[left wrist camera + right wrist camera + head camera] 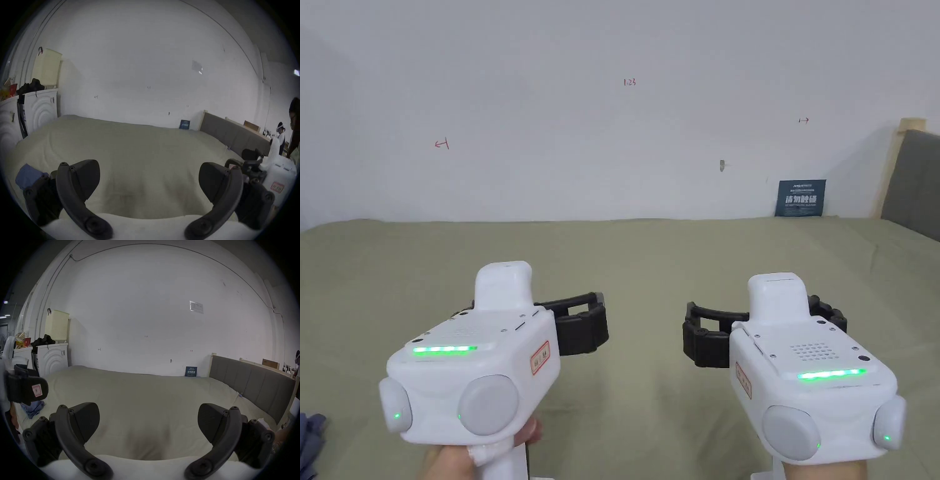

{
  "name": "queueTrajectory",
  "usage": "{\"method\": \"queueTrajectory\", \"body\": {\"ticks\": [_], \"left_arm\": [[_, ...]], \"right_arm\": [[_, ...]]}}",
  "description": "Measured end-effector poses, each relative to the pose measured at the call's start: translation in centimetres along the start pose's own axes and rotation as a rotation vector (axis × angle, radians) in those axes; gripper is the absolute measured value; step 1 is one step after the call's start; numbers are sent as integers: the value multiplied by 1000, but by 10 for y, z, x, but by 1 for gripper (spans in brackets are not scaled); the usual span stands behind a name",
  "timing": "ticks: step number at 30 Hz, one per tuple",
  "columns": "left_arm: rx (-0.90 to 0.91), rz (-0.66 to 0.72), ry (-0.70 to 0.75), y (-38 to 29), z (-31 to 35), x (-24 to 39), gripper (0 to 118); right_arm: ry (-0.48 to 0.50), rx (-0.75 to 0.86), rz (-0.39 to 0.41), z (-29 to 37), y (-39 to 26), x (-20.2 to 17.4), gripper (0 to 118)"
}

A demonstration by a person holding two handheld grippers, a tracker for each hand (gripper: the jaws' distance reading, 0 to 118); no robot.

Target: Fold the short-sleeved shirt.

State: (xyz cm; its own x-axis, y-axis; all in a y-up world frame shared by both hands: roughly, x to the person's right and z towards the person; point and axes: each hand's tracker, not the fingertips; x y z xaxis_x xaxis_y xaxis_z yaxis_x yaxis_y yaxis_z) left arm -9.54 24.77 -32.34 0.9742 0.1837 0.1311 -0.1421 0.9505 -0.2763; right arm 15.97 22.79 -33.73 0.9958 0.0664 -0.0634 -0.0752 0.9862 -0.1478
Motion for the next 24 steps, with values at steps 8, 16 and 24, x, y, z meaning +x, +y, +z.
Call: {"method": "queueTrajectory", "body": {"ticks": [8,16,24], "left_arm": [[-107,-268,312,2,-14,20,118],[7,-129,198,3,-4,3,118],[-24,-130,173,9,2,0,118]], "right_arm": [[2,-5,2,0,2,0,118],[6,-6,13,1,3,-1,118],[0,-6,5,1,5,-1,118]]}}
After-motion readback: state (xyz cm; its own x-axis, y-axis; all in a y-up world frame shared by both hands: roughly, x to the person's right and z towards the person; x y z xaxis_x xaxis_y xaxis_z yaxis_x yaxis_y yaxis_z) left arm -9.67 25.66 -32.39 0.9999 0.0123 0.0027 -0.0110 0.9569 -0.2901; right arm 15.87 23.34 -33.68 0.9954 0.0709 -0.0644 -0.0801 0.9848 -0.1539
